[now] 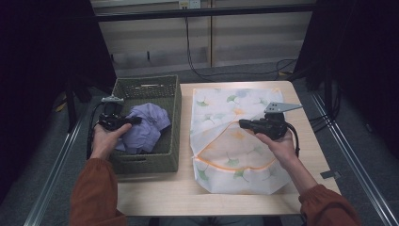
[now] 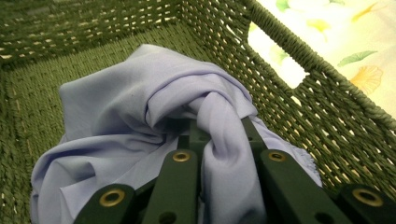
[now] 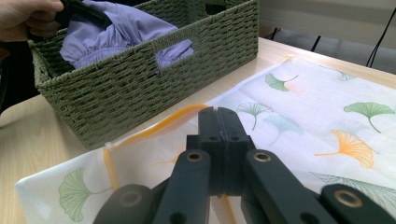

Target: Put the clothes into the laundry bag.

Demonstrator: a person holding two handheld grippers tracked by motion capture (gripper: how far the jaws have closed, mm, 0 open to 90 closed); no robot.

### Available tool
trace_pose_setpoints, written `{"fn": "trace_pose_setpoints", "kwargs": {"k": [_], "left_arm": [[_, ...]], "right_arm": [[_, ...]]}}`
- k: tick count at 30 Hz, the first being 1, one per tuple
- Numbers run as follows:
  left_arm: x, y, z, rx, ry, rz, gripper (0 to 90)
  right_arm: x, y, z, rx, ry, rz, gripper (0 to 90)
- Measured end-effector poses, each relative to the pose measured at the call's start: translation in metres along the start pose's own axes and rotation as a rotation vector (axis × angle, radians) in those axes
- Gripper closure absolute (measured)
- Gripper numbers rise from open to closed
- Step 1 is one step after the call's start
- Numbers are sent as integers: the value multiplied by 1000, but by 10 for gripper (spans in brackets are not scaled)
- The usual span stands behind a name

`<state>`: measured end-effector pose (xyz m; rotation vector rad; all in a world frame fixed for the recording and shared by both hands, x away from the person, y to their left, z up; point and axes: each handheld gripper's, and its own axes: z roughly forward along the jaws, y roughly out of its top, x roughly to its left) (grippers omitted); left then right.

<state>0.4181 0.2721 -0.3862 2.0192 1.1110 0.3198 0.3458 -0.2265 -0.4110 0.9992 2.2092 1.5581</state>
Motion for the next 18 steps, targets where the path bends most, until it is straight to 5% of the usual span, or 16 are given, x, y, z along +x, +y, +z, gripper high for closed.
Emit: {"fn": "trace_pose_setpoints", "kwargs": {"k": [18], "left_arm": [[-7, 4, -19, -112, -2, 9, 819]], "right_arm": [[1, 0, 1, -1, 1, -2, 900]]}}
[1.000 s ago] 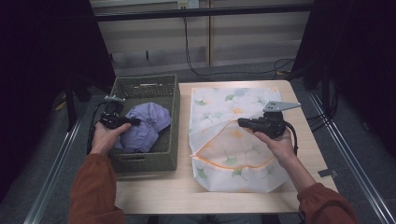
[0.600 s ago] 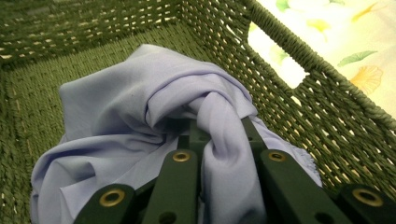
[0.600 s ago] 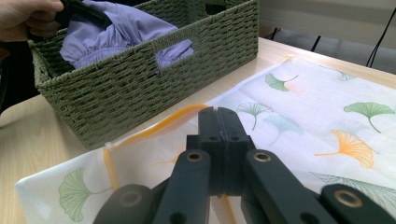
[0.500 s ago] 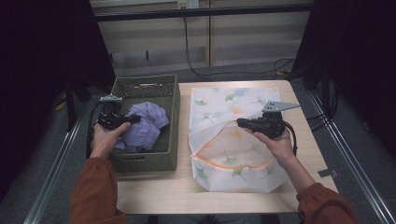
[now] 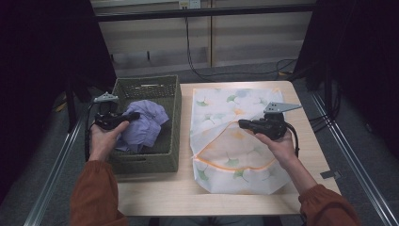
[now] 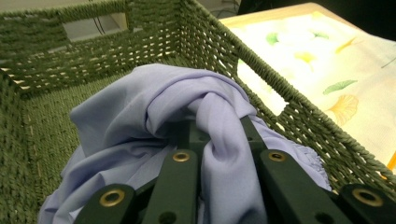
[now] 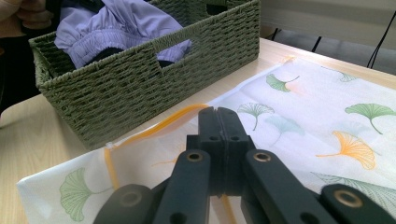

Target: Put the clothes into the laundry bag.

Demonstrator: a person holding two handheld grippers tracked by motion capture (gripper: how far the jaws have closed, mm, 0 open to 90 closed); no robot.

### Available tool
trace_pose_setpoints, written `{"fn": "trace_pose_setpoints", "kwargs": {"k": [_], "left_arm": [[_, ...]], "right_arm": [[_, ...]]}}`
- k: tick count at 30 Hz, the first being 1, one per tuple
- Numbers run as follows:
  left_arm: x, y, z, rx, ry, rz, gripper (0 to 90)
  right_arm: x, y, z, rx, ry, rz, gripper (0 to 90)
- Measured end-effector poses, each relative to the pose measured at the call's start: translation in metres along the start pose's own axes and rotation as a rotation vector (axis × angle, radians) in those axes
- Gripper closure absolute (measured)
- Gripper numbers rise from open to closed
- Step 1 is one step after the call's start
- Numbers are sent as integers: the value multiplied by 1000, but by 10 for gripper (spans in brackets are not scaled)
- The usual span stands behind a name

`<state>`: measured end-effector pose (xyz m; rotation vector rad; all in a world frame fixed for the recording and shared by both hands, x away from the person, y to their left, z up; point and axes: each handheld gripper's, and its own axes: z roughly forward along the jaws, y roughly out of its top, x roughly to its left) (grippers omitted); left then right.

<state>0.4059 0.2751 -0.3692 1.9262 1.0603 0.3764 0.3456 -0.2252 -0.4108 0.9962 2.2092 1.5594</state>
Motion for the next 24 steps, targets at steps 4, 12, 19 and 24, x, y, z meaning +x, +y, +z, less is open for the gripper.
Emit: {"fn": "trace_pose_setpoints", "kwargs": {"k": [4, 12, 19, 24], "left_arm": [[-2, 2, -3, -16, 1, 6, 819], [-7, 9, -11, -63, -4, 14, 820], [-12, 15, -19, -110, -15, 23, 819], [-16, 16, -21, -136, -35, 26, 819]], "right_arm": [[0, 0, 0, -1, -2, -2, 900], [0, 0, -1, -1, -3, 0, 900], [0, 1, -2, -5, -4, -4, 900], [0, 2, -3, -7, -3, -7, 900]]}}
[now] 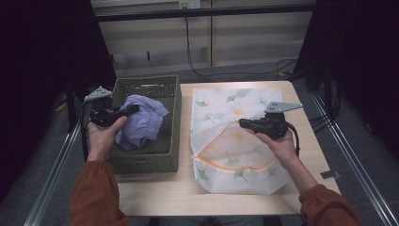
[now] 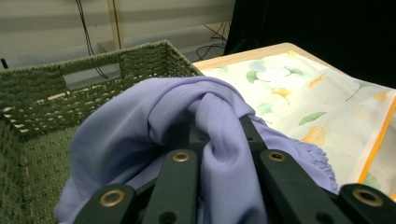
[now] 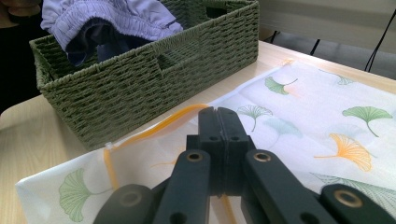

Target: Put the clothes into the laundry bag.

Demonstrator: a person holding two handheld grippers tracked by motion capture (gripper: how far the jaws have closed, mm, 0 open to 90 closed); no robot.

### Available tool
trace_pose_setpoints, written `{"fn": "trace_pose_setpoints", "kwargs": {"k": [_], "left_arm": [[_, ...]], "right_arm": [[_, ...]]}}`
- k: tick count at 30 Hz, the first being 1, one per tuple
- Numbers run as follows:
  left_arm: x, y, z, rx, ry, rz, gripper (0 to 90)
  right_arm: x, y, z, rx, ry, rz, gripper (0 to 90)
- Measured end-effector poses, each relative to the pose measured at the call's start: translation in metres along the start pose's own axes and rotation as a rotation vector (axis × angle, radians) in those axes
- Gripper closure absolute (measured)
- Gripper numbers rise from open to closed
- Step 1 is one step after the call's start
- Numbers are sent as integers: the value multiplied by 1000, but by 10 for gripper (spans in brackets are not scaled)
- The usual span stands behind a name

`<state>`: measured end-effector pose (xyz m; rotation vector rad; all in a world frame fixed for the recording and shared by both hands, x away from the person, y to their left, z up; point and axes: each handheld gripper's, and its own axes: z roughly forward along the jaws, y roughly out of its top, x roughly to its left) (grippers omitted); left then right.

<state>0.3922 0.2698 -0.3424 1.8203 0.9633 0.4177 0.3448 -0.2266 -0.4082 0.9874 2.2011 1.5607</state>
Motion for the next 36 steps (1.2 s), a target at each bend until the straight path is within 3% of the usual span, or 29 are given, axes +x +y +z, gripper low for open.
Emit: {"fn": "trace_pose_setpoints", "kwargs": {"k": [20, 36], "left_arm": [[-18, 25, -20, -86, -2, 51, 819], [-30, 49, -37, -186, -7, 81, 819]], "right_arm": [[2, 1, -1, -4, -1, -6, 900], [3, 2, -1, -4, 2, -10, 900]]}}
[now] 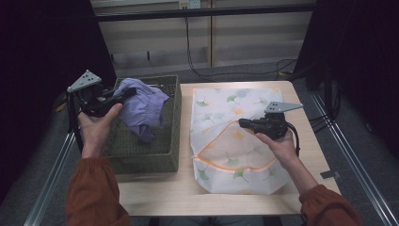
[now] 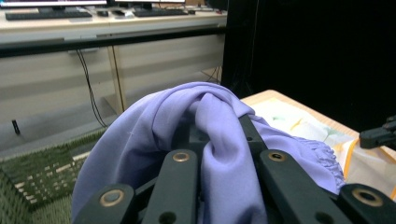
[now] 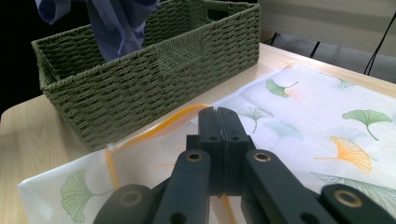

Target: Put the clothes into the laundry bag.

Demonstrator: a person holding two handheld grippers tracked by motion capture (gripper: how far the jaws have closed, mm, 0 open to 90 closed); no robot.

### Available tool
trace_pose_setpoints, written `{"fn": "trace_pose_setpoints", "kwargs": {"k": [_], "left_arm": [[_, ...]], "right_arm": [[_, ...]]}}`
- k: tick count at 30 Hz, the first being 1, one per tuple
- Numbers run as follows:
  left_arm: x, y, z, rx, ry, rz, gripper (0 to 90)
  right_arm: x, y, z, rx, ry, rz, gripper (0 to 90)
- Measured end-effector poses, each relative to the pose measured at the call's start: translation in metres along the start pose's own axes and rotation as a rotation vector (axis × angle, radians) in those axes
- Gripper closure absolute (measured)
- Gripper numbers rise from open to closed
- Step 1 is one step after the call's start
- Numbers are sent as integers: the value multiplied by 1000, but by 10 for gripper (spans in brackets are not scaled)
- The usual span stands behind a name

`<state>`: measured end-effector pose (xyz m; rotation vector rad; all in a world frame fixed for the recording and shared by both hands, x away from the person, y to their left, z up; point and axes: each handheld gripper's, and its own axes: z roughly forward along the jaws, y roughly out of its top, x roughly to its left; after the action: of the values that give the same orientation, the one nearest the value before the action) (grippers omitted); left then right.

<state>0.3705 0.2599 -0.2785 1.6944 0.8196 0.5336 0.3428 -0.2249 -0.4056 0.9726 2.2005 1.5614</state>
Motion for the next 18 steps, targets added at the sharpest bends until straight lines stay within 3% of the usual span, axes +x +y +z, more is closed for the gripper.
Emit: {"fn": "trace_pose_setpoints", "kwargs": {"k": [18], "left_arm": [[-10, 9, -26, -117, 10, 29, 819]], "right_arm": [[1, 0, 1, 3, 0, -4, 900]]}}
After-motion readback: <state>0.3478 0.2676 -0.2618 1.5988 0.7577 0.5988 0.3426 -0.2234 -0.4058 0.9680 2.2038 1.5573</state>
